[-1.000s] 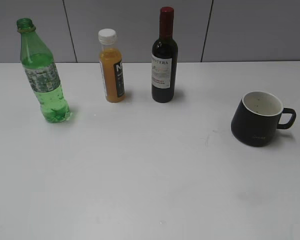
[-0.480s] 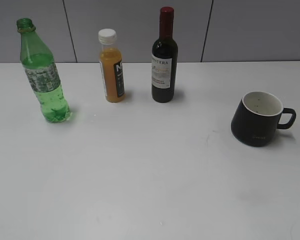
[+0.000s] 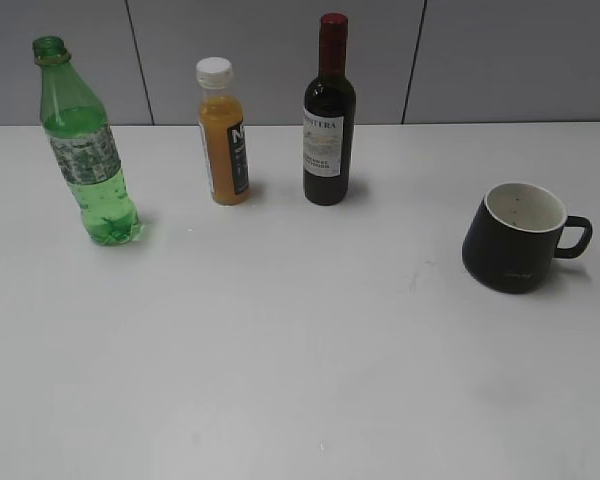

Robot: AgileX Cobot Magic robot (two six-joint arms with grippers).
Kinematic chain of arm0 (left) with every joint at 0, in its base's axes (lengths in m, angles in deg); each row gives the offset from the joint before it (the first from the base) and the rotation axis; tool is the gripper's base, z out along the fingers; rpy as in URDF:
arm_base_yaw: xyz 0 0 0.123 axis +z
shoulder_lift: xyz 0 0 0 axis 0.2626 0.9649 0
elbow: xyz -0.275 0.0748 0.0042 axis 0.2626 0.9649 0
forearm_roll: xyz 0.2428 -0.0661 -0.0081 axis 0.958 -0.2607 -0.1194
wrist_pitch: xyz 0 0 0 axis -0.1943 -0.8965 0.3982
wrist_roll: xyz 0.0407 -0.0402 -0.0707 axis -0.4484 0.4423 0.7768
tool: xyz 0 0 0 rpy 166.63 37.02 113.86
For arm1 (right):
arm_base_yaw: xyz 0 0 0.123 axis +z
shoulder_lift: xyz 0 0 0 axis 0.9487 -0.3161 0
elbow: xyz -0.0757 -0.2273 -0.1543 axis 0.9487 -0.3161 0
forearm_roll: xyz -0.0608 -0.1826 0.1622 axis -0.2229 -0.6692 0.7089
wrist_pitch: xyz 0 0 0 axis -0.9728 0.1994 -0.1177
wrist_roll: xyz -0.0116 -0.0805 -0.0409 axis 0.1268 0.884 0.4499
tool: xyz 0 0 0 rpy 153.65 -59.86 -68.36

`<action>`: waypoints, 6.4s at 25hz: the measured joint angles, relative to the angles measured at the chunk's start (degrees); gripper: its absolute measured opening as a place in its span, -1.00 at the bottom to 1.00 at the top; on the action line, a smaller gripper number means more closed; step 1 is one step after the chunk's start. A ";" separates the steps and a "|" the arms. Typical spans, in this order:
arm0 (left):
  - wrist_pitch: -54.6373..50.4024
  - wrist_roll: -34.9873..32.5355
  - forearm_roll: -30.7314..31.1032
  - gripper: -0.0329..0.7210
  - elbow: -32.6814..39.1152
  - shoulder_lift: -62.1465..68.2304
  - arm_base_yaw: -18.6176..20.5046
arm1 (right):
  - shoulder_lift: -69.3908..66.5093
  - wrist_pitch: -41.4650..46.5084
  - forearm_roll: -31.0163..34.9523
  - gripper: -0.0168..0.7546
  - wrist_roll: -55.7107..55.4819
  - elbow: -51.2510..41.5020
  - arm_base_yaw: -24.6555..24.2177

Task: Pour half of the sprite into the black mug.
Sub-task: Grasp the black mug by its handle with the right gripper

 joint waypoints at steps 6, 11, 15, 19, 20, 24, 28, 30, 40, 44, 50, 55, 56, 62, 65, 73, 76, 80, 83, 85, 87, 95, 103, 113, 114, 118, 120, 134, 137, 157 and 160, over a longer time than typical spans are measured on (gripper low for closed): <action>0.00 0.00 0.00 -0.28 0.00 0.00 0.00 | -0.09 -12.10 0.00 0.58 0.05 -6.68 0.00; 0.00 0.00 0.00 -0.28 0.00 0.00 0.00 | -0.99 -18.11 0.00 0.58 0.05 -11.31 0.00; 0.00 0.00 0.00 -0.28 0.00 0.00 0.00 | -4.08 -22.47 0.00 0.58 0.05 -13.69 0.00; 0.00 0.00 0.00 -0.28 0.00 0.00 0.00 | -9.59 -29.01 0.00 0.58 0.05 -15.62 0.00; 0.00 0.00 0.00 -0.28 0.00 0.00 0.00 | -10.93 -30.46 0.00 0.58 0.05 -15.94 0.00; 0.00 0.00 0.00 -0.28 0.00 0.00 0.00 | -17.35 -36.09 0.00 0.58 0.05 -16.60 0.00; 0.00 0.00 0.00 -0.28 0.00 0.00 0.00 | -23.31 -40.97 -0.99 0.58 0.10 -16.60 0.00; 0.00 0.00 0.00 -0.28 0.00 0.00 0.00 | -26.16 -43.46 -1.48 0.58 0.10 -16.60 0.00; 0.00 0.00 0.00 -0.28 0.00 0.00 0.00 | -41.65 -56.98 -1.82 0.58 0.10 -16.65 0.00; 0.00 0.00 0.00 -0.29 0.00 0.00 0.00 | -50.38 -65.71 -1.84 0.58 0.10 -16.71 0.00; 0.00 0.00 0.00 -0.30 0.00 0.00 0.00 | -64.23 -80.88 -0.91 0.58 0.10 -16.65 0.00; 0.00 0.00 0.00 -0.30 0.00 0.00 0.00 | -72.78 -87.53 0.36 0.58 2.47 -16.60 0.00; 0.00 0.00 0.00 -0.30 0.00 0.00 0.00 | -73.65 -87.95 1.07 0.58 2.97 -16.60 0.00; 0.00 0.00 0.00 -0.30 0.00 0.00 0.00 | -77.19 -90.85 5.45 0.58 3.92 -16.50 0.00; 0.00 0.00 0.00 -0.30 0.00 0.00 0.00 | -80.94 -92.60 5.72 0.58 4.02 -16.39 0.00; 0.00 0.00 0.00 -0.30 0.00 0.00 0.00 | -96.11 -97.73 6.68 0.58 3.97 -15.60 0.00; 0.00 0.00 0.00 -0.30 0.00 0.00 0.00 | -99.16 -97.73 6.68 0.58 3.97 -14.25 0.00; 0.00 0.00 0.00 -0.30 0.00 0.00 0.00 | -100.68 -98.03 7.30 0.58 3.97 -12.07 0.00; 0.00 0.00 0.00 -0.30 0.00 0.00 0.00 | -102.01 -98.09 8.26 0.58 3.97 -10.80 0.00; 0.00 0.00 0.00 -0.30 0.00 0.00 0.00 | -103.19 -98.11 8.38 0.58 3.97 -10.00 0.00; 0.00 0.00 0.00 -0.30 0.00 0.00 0.00 | -104.25 -98.11 8.44 0.58 3.90 -8.96 0.00; 0.00 0.00 0.00 -0.30 0.00 0.00 0.00 | -108.51 -98.15 9.35 0.58 3.86 -5.29 0.00; 0.00 0.00 0.00 -0.30 0.00 0.00 0.00 | -110.95 -98.21 9.89 0.58 3.86 -2.64 0.00; 0.00 0.00 0.00 -0.30 0.00 0.00 0.00 | -112.39 -98.31 9.91 0.58 3.86 -2.03 -1.05; 0.00 0.00 0.00 -0.30 0.00 0.00 0.00 | -112.45 -98.31 9.91 0.58 3.86 -1.74 -1.26; 0.00 0.00 0.00 -0.30 0.00 0.00 0.00 | -112.56 -98.37 8.55 0.57 3.86 -0.18 -1.72; 0.00 0.00 0.00 -0.30 0.00 0.00 0.00 | -112.56 -98.37 7.94 0.57 3.86 0.63 -1.72; 0.00 0.00 0.00 -0.30 0.00 0.00 0.00 | -113.13 -98.33 3.00 0.57 5.85 3.31 -4.22; 0.00 0.00 0.00 -0.30 0.00 0.00 0.00 | -114.10 -98.39 -2.59 0.57 5.59 4.21 -7.14; 0.00 0.00 0.00 -0.30 0.00 0.00 0.00 | -122.40 -98.45 -19.61 0.57 -0.04 15.11 -13.15; 0.00 0.00 0.00 -0.30 0.00 0.00 0.00 | -122.59 -98.28 -23.71 0.50 -1.20 16.50 -14.50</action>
